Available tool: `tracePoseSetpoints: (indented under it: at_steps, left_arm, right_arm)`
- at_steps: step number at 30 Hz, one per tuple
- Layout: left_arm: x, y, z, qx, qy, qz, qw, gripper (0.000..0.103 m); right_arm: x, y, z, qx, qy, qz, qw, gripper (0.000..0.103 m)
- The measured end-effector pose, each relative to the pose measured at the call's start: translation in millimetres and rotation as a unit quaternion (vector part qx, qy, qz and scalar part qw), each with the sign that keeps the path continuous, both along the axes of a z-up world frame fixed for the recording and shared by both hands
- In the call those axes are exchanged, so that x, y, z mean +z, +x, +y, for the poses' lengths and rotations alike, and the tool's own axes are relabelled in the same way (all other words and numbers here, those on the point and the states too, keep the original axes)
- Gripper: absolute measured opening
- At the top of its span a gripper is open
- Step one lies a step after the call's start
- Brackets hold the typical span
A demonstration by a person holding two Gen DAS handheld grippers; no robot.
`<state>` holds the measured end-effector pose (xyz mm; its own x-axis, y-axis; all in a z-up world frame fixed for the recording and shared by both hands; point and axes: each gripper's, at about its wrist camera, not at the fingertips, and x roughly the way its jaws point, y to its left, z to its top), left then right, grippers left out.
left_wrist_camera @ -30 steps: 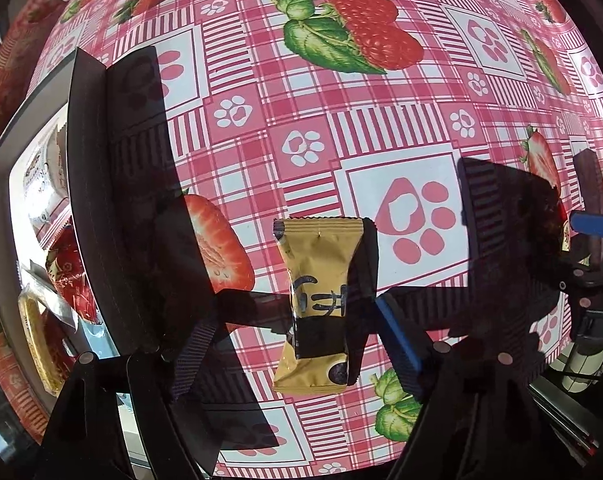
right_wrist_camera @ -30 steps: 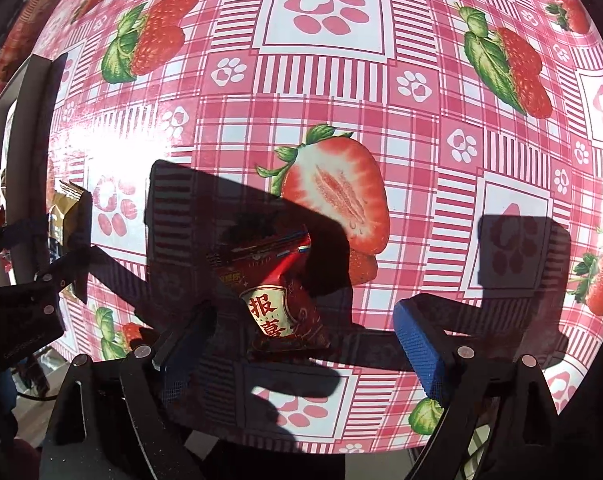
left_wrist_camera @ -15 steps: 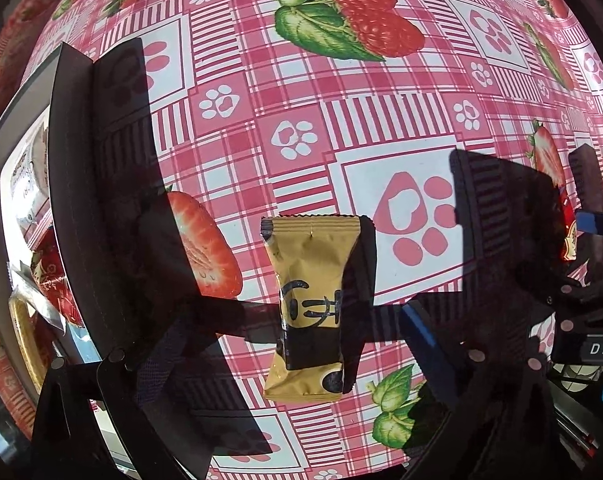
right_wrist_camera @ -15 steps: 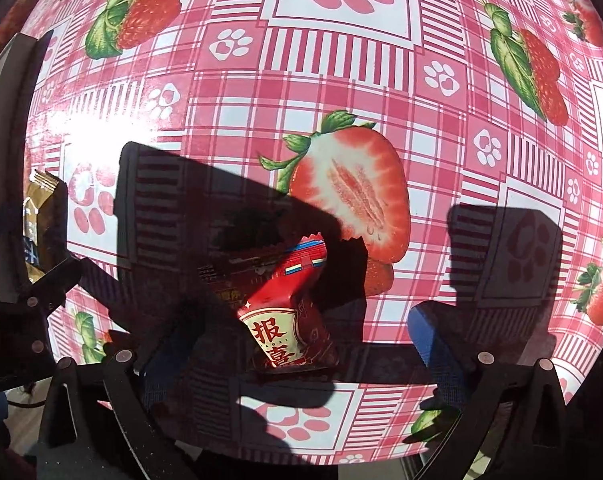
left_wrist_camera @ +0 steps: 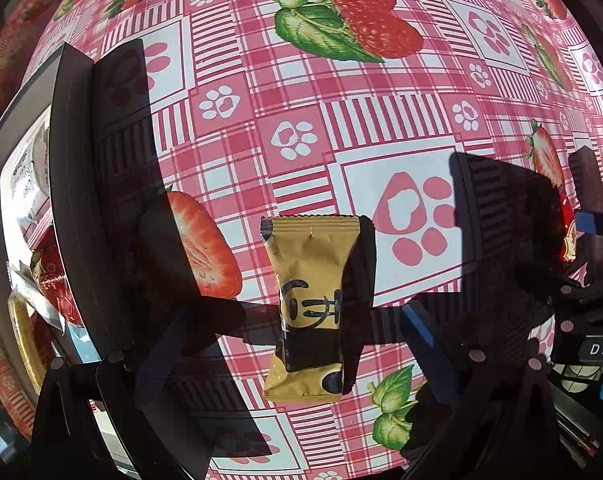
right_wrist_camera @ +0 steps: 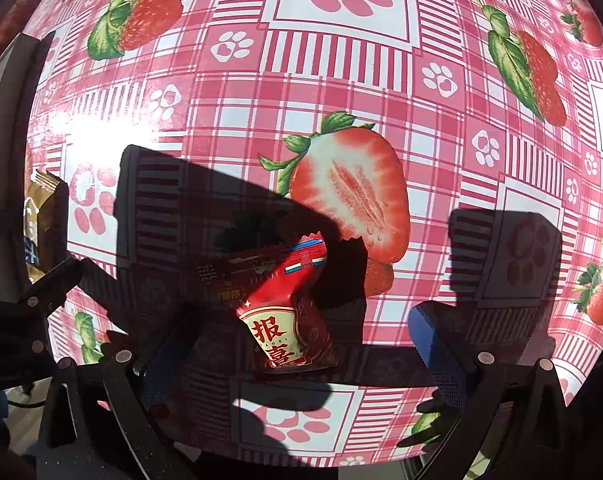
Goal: Organize snacks
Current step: 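Lift the gold bar with the left tool while the right tool carries the red packet toward the tray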
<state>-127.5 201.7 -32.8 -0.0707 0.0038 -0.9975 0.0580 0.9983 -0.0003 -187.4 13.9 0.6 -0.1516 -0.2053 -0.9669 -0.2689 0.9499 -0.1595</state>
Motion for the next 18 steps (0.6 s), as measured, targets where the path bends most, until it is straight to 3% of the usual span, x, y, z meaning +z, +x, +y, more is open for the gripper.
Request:
tracePoseSetpoints:
  at_steps: [18]
  left_arm:
    - [-2.2,1.3,-1.9,0.001,0.000,-0.005,1.0000,0.103]
  right_arm:
    - [1.3,-1.6,0.0,0.002,0.002,-0.006,1.000,0.103]
